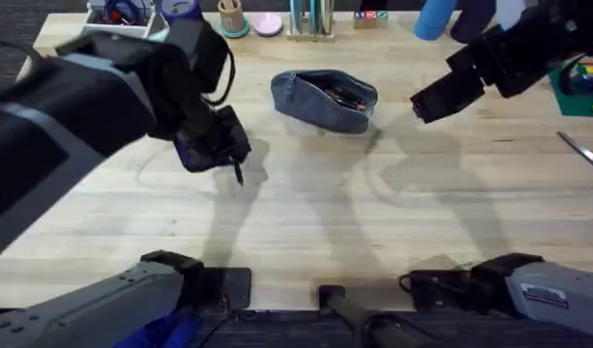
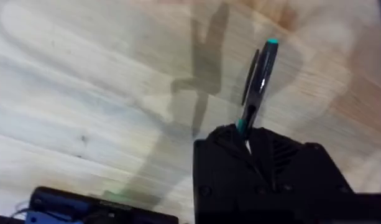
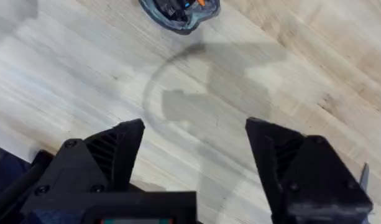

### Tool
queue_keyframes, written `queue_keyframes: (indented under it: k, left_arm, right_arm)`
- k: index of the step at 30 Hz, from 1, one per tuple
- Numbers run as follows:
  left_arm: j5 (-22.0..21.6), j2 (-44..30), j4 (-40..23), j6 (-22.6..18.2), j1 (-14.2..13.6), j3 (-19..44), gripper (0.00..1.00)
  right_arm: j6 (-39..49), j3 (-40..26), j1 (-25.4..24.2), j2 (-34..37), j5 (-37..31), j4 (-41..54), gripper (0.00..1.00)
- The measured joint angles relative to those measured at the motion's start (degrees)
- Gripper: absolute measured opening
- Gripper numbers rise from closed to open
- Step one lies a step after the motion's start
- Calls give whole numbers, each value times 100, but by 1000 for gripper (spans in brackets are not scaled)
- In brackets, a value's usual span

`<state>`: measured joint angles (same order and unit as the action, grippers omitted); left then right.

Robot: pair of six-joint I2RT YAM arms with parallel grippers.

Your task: Unzip the bag, pick up the pens from the table one at a time and place them inside, then zip the bag closed.

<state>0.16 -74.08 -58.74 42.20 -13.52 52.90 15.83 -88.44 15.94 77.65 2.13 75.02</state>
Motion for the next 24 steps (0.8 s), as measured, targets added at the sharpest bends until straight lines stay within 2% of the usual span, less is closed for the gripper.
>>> queue_keyframes:
  k: [10, 16, 24]
  left_arm:
    - [-39, 0, -377, -927, 0, 1172, 40]
    - [-48, 0, -658, -1761, 0, 1983, 40]
    - [-78, 2, -1078, -3146, -4, 2772, 40]
  right_arm:
    - [-1, 0, 0, 0, -2, 0, 996]
    - [1, 0, 0, -1, 0, 0, 996]
    - [-2, 0, 0, 0, 0, 0, 996]
